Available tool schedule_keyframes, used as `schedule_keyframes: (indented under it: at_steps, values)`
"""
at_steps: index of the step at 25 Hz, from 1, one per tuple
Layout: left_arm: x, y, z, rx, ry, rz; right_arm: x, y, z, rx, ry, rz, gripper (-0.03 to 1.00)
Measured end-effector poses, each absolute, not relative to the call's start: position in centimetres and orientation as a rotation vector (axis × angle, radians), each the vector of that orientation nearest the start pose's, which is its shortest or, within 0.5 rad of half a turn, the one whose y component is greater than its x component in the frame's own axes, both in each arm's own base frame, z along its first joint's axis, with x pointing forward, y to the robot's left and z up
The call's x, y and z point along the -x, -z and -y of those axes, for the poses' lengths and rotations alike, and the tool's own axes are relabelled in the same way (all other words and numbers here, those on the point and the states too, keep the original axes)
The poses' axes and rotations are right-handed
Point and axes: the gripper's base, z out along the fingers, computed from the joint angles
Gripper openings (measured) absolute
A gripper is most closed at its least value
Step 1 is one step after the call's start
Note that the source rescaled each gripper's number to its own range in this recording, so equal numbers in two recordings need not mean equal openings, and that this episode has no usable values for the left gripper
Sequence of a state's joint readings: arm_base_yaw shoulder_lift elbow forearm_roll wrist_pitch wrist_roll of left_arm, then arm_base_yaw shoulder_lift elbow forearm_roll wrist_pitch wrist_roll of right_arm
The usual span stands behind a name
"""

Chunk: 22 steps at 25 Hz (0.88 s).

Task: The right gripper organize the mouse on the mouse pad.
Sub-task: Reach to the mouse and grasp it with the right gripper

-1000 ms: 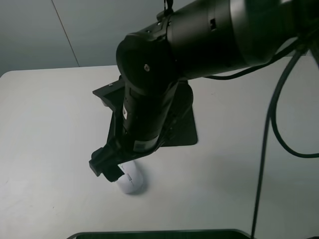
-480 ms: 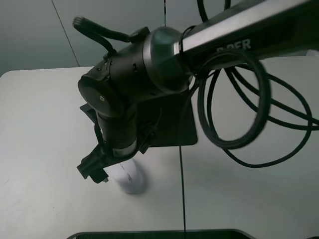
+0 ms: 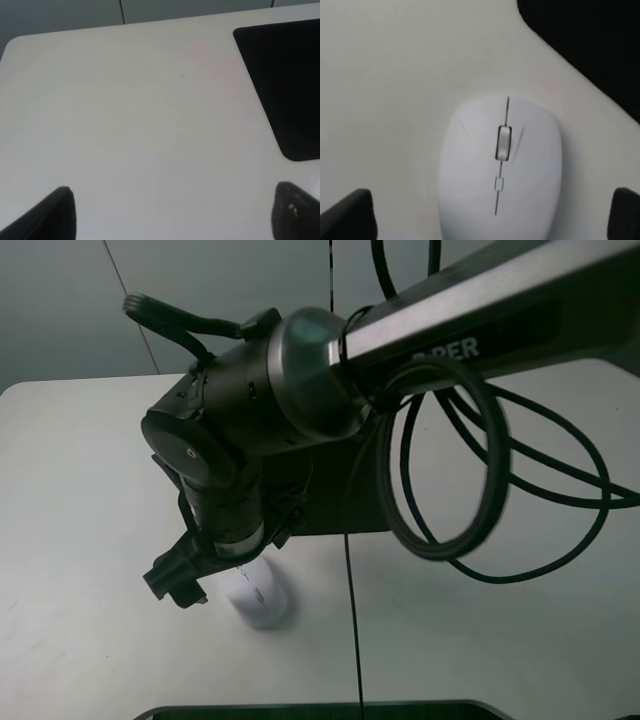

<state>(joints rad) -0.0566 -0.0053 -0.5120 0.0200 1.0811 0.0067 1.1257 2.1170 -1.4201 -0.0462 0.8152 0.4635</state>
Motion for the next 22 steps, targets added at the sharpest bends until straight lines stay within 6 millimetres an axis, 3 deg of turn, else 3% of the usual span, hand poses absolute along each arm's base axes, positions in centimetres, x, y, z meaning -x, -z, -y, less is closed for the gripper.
schedule_keyframes:
  at_steps: [22]
  values:
    - [0.8,-27.9,-0.2,-0.063,0.007,-2.046,-18.2,-9.9,-37.1,1.024,-0.057,-2.853,1.00]
